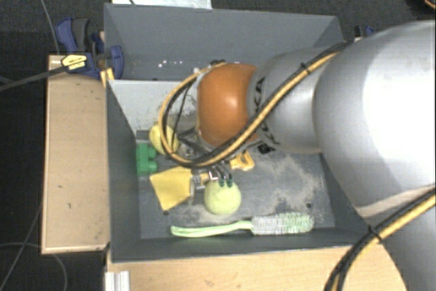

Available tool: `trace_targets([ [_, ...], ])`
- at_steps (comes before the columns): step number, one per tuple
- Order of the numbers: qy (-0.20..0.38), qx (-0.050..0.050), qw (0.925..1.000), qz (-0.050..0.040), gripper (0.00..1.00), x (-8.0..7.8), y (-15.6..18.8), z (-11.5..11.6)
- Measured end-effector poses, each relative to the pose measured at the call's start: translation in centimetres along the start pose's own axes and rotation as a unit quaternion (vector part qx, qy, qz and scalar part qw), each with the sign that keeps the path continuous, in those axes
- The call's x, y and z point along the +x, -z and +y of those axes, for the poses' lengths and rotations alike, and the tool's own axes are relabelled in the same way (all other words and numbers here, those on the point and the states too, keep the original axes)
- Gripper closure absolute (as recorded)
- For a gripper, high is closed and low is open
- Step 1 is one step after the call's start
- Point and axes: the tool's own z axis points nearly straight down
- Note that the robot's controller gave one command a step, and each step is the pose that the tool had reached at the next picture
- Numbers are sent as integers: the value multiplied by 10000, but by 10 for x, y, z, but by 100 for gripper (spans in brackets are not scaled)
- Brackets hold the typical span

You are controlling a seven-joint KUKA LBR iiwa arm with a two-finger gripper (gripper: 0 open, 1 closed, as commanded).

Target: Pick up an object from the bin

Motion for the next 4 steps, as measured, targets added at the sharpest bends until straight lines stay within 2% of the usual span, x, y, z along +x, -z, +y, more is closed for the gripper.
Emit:
trace_targets([
  [1,522,-9,9986,-16,0,-6,0,-12],
  [2,-1,-3,10000,0,0,-1,1,0],
  [3,393,-10,9992,-31,100,-5,1,-9],
  [4,390,-10,9992,-31,100,-5,1,-9],
])
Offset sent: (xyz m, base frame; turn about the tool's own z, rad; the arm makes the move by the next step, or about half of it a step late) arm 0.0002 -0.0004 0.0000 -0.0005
